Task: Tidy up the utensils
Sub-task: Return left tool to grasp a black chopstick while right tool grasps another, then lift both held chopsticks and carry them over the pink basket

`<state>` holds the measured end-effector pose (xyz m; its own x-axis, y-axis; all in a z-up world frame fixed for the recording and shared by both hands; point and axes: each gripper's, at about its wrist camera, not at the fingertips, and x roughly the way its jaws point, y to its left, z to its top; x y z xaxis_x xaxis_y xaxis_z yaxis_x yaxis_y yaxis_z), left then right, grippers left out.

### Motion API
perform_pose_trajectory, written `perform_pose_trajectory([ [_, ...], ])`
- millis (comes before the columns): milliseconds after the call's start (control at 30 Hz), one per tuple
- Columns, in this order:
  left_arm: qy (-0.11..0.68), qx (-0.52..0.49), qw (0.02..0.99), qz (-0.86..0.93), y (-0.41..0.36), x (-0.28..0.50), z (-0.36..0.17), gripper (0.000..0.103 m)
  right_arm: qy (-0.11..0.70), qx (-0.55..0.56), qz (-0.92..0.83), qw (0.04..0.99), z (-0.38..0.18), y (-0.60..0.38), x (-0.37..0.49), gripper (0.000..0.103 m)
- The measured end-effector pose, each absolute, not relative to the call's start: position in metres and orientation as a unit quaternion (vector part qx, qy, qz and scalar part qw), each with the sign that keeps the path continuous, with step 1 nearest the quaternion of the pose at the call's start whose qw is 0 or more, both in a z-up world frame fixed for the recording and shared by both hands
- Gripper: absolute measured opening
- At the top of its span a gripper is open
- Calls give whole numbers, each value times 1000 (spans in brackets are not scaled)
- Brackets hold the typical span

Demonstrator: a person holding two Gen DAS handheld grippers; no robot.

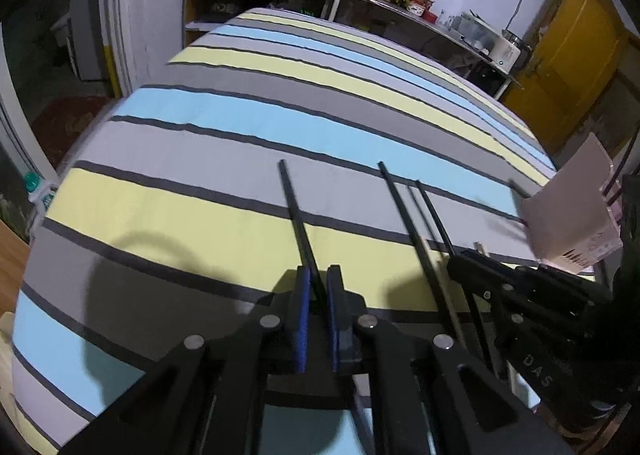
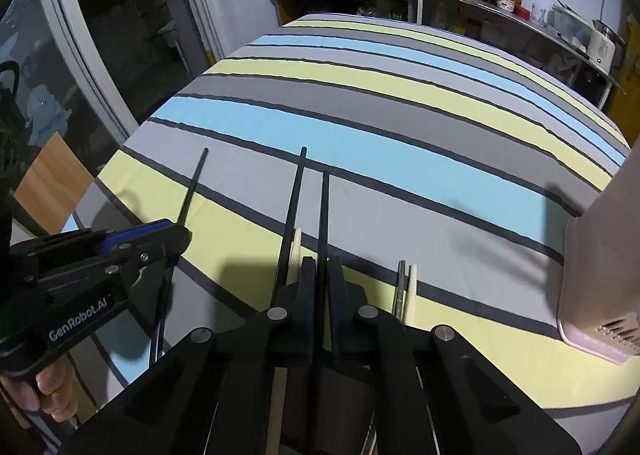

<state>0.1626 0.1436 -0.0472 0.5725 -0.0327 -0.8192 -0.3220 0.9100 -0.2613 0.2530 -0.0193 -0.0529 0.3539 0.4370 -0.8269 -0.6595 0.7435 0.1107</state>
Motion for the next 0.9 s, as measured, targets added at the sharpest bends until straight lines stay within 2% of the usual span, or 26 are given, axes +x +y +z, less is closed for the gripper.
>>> perform_pose_trajectory([
  [567, 378, -167, 910, 24, 120, 116, 40, 6, 371, -44, 344, 861, 37, -87, 210, 5],
  [900, 340, -145, 929, -17, 96, 99, 89, 6, 338, -9, 330, 881, 69, -129, 191, 5],
])
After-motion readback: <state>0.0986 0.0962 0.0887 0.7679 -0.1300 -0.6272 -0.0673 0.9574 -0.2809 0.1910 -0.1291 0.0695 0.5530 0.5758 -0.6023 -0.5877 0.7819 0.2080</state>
